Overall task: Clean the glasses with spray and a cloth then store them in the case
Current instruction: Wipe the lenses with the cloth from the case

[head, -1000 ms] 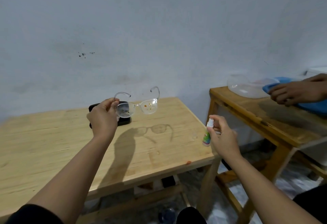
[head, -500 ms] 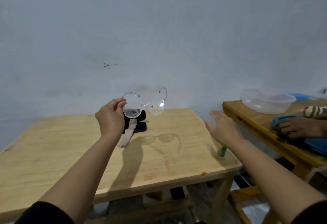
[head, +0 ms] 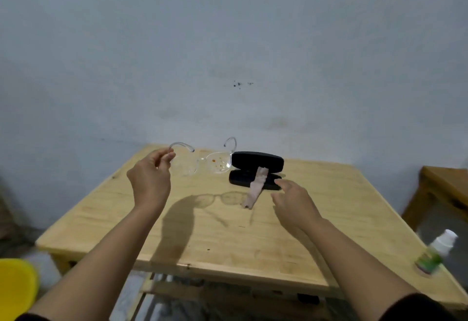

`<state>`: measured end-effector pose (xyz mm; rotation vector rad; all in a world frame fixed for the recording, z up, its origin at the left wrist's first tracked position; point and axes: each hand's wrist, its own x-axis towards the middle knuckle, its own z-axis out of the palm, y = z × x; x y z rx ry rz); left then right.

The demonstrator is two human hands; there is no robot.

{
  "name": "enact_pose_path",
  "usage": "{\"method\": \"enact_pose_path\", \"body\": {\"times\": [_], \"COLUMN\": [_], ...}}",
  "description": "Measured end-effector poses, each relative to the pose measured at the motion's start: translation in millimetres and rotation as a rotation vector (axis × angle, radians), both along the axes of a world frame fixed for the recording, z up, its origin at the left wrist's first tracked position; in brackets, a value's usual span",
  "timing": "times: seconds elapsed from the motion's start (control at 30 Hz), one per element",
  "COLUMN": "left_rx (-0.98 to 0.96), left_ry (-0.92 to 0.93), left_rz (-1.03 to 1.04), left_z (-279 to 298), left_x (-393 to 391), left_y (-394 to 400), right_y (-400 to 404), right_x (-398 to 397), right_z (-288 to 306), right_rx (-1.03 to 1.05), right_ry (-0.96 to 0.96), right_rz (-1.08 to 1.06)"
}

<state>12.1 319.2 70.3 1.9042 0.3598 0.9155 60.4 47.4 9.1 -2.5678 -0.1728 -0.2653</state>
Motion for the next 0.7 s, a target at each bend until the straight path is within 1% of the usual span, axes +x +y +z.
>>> {"method": "enact_pose_path", "body": {"times": [0.17,0.27,0.47,0.53,0.7], "left_rx": [0.041,0.046,-0.01,-0.035,-0.027], "left_ry": [0.037,0.057,0.098,0.103,0.119], "left_rz": [0.089,0.126,0.128,0.108,0.101], "left_z": [-11.7,-18.5,-31.3,-34.1,-36.7], "left_x": [5.4,12.0,27.9,33.2,40.6], "left_y": [35.7,48.6,55.7,53.2,42.5], "right_y": [27.0,33.6,36.2,35.1,34.5], "right_x": [40.7,64.7,91.0,95.7,103.4], "right_z": [-8.0,-8.3,-17.3,-21.7,-22.9], "right_rx": [0.086,0.103,0.025,-0.001,0.017], "right_ry": [0.025,0.042,0.082,0.056,0.016], "right_rz": [0.066,0.063,0.075,0.08,0.071]}}
